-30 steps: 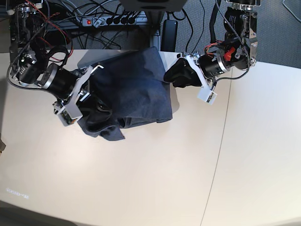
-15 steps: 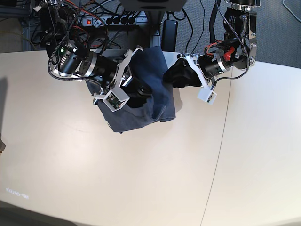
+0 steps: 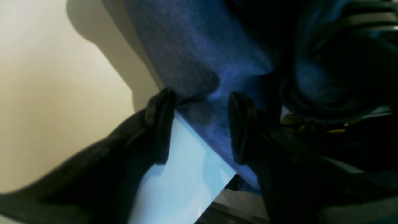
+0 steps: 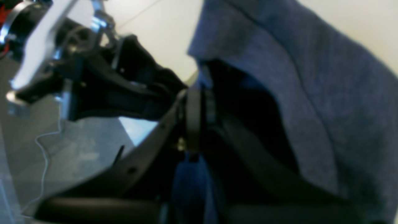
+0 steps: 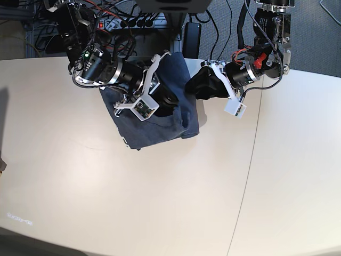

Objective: Fold the T-shirt properly
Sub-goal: 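Grasp the shirt's folded end with the right gripper and fold it over, then grasp the shirt edges with both grippers and square the folded stack, then pat the folded shirt's sides flat with both grippers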

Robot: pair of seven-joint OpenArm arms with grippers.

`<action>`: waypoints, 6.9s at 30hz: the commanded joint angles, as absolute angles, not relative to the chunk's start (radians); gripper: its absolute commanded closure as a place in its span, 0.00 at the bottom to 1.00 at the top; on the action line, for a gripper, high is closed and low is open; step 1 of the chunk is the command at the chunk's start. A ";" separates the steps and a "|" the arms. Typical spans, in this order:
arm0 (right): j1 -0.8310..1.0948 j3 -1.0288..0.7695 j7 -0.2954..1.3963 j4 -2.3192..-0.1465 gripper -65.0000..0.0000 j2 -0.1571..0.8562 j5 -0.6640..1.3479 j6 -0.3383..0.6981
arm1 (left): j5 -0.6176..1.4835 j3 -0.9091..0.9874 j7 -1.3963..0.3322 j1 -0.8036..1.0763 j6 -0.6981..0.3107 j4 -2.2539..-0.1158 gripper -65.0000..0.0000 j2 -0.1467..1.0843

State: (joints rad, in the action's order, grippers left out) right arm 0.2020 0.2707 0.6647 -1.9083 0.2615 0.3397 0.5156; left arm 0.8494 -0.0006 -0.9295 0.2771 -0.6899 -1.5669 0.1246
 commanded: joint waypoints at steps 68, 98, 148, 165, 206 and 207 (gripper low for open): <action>-0.250 0.251 0.519 -1.675 1.00 0.130 0.150 0.553 | 1.199 0.282 -1.269 0.308 -0.698 -1.880 0.95 0.334; -0.400 0.251 0.577 -1.238 1.00 0.130 0.273 0.554 | 0.854 -0.271 -1.090 0.248 -0.698 -1.988 1.00 0.177; -0.194 0.159 0.737 -1.269 1.00 0.288 0.538 0.554 | 0.665 -0.271 -0.888 -0.261 -0.698 -1.386 1.00 0.296; 0.075 0.067 0.710 -1.585 1.00 0.280 0.515 0.556 | 0.716 -0.271 -1.028 -0.278 -0.698 -1.386 1.00 0.284; 0.074 -0.077 0.708 -1.534 1.00 0.187 0.541 0.557 | 0.781 -0.269 -1.097 -0.157 -0.698 -1.386 1.00 0.409; 0.079 -0.077 0.708 -1.534 1.00 0.182 0.542 0.557 | 0.768 -0.269 -1.095 -0.171 -0.698 -1.386 1.00 0.402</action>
